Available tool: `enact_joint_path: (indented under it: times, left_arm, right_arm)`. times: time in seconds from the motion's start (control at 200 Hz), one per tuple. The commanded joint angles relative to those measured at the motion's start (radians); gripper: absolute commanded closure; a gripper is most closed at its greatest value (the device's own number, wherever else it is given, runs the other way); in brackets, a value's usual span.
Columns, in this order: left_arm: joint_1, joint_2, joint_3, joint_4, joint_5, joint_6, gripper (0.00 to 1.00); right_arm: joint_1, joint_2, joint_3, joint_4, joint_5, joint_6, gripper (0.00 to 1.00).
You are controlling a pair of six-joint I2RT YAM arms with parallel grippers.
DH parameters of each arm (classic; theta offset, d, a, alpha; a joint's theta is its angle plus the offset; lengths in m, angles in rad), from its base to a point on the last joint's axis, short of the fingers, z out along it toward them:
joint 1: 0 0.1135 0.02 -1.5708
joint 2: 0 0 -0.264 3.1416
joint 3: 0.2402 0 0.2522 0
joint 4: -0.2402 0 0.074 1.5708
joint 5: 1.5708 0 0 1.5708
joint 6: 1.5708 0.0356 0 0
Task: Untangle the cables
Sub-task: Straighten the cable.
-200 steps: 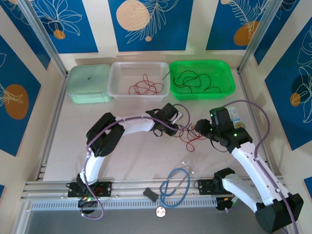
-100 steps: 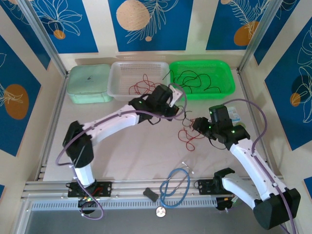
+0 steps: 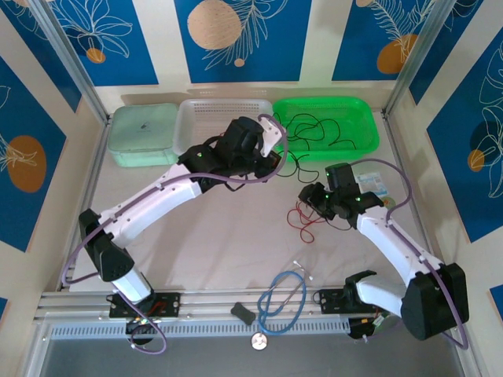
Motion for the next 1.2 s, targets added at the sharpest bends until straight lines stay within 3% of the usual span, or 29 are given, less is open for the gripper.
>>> enact_joint_path:
  times: [0.0, 0.37, 0.525, 0.61, 0.825, 1.07, 1.196]
  left_arm:
    - [-0.011, -0.04, 0.062, -0.033, -0.056, 0.031, 1.0]
    - [-0.007, 0.084, 0.226, -0.023, -0.228, 0.075, 1.0]
    - [-0.005, 0.171, 0.329, -0.058, -0.198, 0.071, 1.0]
    - [-0.005, 0.182, 0.343, -0.067, -0.172, 0.058, 1.0]
    - [-0.005, 0.172, 0.361, -0.122, -0.146, 0.063, 1.0]
    - [-0.006, 0.177, 0.415, -0.213, -0.088, 0.061, 1.0]
    - [-0.006, 0.175, 0.438, -0.24, -0.078, 0.063, 1.0]
  right_arm:
    - [0.009, 0.008, -0.013, 0.055, -0.002, 0.054, 0.56]
    - [0.005, -0.147, -0.106, -0.025, 0.101, 0.093, 0.57]
    - [0.007, -0.196, -0.091, -0.058, 0.114, 0.037, 0.57]
    - [0.008, -0.225, -0.035, -0.074, 0.136, -0.096, 0.56]
    - [0.02, -0.292, 0.176, -0.043, 0.161, -0.604, 0.5]
    - [0.086, -0.112, 0.353, -0.037, 0.171, -1.146, 0.46]
    - [0.077, -0.031, 0.39, -0.021, 0.201, -1.304, 0.46]
